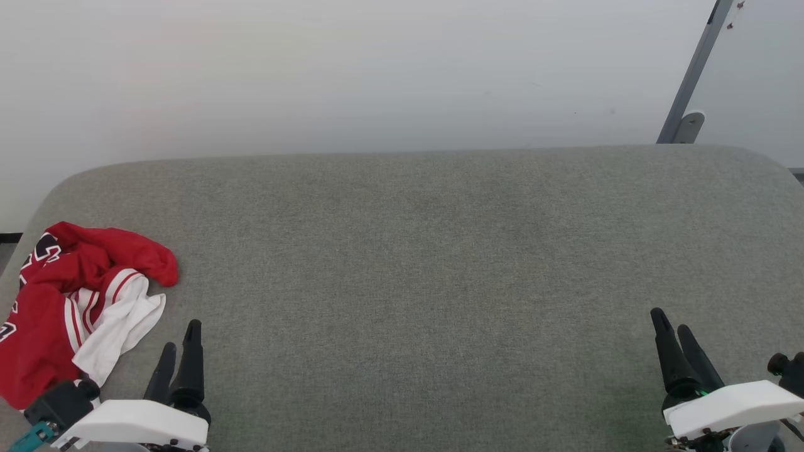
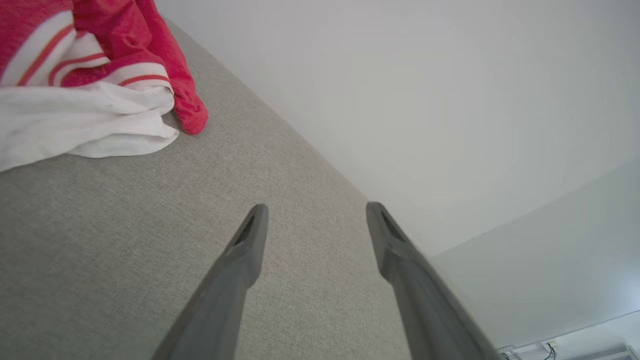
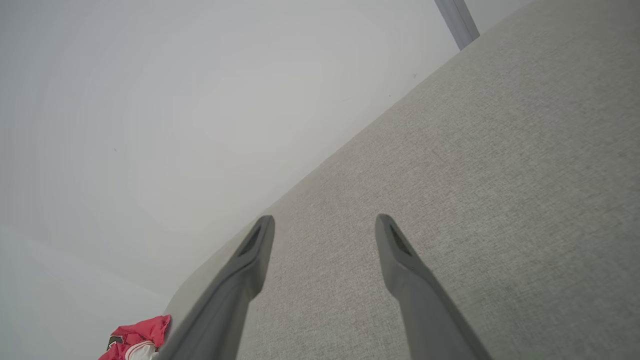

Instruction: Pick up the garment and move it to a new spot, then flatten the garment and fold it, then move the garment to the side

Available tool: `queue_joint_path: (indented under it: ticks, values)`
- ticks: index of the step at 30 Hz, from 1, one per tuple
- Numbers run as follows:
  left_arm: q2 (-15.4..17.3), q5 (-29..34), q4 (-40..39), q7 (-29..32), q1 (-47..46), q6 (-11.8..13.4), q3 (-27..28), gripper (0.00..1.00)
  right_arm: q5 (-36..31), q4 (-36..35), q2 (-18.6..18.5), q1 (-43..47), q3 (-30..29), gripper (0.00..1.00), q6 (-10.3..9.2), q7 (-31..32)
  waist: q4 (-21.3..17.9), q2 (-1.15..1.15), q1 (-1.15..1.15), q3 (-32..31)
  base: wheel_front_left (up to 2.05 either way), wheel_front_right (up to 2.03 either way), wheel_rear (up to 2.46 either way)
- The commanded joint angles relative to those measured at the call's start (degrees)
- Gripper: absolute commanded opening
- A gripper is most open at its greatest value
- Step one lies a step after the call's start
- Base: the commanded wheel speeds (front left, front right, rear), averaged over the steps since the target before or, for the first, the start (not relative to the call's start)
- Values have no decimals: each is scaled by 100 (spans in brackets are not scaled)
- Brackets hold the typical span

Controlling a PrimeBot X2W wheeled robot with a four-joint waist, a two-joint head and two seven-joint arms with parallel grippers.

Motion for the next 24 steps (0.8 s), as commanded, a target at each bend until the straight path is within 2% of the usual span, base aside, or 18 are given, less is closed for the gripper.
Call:
queue_joint_path:
  ticks: [1,24]
  values:
    - [75,248,-61,-73,-16,-42,11,100,-201,-94,-49,-24,-3,100,0,-57,0,0,0,-8,0,0,0]
    - [71,1679,-17,-456,132,-260,169,100,-1647,-355,-54,185,4,100,0,-284,-22,0,0,-111,0,0,0]
